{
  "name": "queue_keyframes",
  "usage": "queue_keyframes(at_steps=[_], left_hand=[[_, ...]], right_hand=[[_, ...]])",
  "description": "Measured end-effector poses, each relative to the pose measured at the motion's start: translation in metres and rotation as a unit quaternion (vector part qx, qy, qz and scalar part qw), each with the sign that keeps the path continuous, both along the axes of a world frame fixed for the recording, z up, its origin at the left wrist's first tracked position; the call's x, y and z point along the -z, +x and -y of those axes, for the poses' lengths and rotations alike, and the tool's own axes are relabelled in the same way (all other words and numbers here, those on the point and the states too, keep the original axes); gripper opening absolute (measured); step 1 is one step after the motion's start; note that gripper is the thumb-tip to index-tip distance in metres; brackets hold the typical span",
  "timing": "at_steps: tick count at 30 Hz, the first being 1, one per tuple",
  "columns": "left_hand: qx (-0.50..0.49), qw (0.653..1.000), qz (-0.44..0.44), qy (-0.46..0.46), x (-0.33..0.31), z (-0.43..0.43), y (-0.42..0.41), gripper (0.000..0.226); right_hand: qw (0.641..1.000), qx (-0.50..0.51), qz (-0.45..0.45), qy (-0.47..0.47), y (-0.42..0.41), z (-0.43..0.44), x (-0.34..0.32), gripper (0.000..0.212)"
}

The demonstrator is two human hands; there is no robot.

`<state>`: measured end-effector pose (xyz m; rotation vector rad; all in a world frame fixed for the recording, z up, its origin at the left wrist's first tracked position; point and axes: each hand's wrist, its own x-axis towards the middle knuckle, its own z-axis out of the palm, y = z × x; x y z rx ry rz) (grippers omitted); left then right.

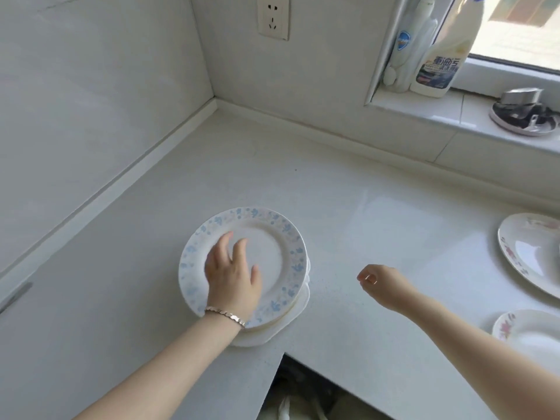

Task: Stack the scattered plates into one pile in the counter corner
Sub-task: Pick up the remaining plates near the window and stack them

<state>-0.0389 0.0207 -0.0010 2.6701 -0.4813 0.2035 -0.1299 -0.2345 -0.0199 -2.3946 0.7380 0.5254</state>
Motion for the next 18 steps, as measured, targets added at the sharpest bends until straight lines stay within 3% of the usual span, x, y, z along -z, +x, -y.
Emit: queue_keyframes(at_steps=[1,4,6,11,18], left_hand=[[0.059,0.998,-0.004,-0.031,-0.008,0.018,-0.006,0.029],[0.140,0.955,-0.239,-0.110,-0.032,0.077,-0.026,0.023],[0.152,0.923,-0.343,-0.087,-0.030,0.115,-0.043,0.024],[0.174,0.857,-0.484,-0.027,-0.001,0.201,-0.096,0.010],[0.093,0.790,-0.606,0.012,0.051,0.308,-0.186,0.019]], right_hand=[[1.000,0.013,0.004,0.001,-0.008,0.006,-0.002,0.025],[0.998,0.057,0.011,0.001,-0.037,0.028,-0.009,0.024],[0.996,0.084,0.013,-0.017,-0.061,0.048,-0.014,0.024],[0.986,0.166,0.021,-0.028,-0.139,0.111,-0.022,0.023],[0.968,0.251,0.015,-0.025,-0.255,0.196,-0.022,0.018]])
